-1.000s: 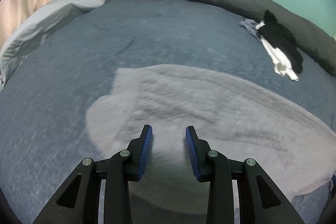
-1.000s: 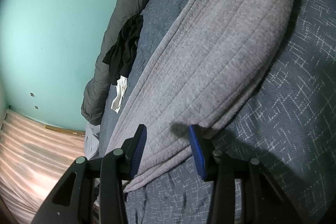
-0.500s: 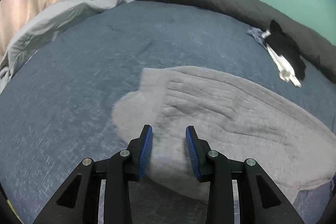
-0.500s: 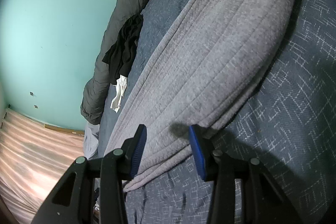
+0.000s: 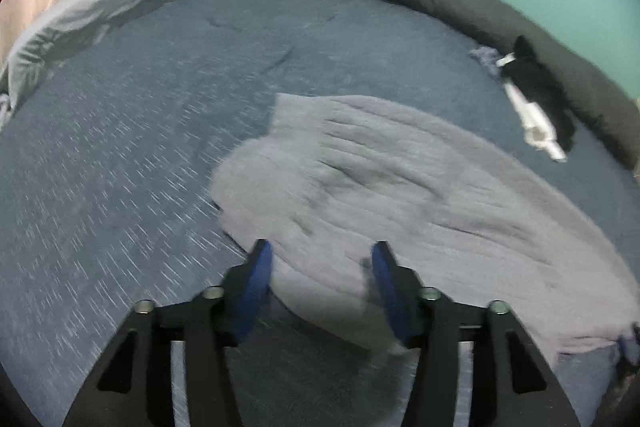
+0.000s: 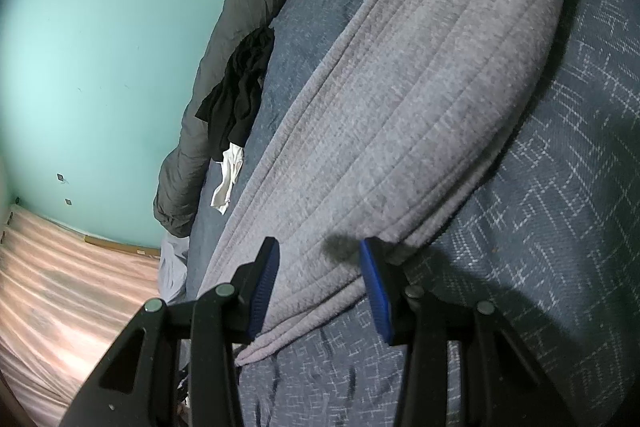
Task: Fold clothes
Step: 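Move the right tool to the sweatshirt end and grasp it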
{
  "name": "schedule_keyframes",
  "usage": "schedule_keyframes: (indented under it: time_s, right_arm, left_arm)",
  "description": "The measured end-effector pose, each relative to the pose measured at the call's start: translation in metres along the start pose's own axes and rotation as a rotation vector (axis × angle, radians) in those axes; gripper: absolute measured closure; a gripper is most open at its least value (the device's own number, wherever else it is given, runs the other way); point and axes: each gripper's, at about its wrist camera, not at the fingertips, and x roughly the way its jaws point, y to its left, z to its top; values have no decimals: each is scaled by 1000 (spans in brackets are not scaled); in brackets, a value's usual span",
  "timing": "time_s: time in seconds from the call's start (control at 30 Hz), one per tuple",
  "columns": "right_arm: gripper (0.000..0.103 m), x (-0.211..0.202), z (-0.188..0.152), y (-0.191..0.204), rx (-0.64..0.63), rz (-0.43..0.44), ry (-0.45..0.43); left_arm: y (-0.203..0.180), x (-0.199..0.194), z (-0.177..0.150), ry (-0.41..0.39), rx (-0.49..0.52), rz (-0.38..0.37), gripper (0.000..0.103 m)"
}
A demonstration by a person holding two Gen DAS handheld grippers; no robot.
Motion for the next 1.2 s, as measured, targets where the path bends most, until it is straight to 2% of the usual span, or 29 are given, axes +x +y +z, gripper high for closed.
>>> schedule_keyframes:
  time_s: [0.17,0.23,0.3,0.4,0.5,0.6,0.73,0.83,0.93,1.2]
  right_arm:
    - [61,-11,1,6,-33,-14,-27]
    - [60,-17,1,6,-37,-28,-50]
    - [52,-23,2,4,-22,-45,-60]
    - [46,-39,6,-1,-13,-103,-85]
    - [44,-58,17,-5,-12,-167,-135]
    - [44,-78,37,-15,3,-212,-166]
    - [44,-108,74,-32,11,-303,-208]
    - [44,-124,104,-46,19,-407,-226]
    - [44,-133,126,-60,57,-429,-243]
    - [44,-124,158,-81,91,-413,-252]
  left_arm:
    - [-34,-15,-27,-26,33,-115,44]
    - [-48,-16,-39,-24,38,-149,37]
    - [-63,-14,-49,-13,51,-177,37]
    - [-78,-10,-61,21,86,-212,33]
    - [-87,-15,-68,1,129,-217,20]
    - [-92,-17,-71,-4,156,-221,20]
    - [-90,-13,-70,-3,155,-230,11]
    - [-92,-14,-68,-19,171,-217,10]
    - [-92,-16,-67,-42,182,-196,0]
    - [-90,-15,-67,-43,177,-193,0]
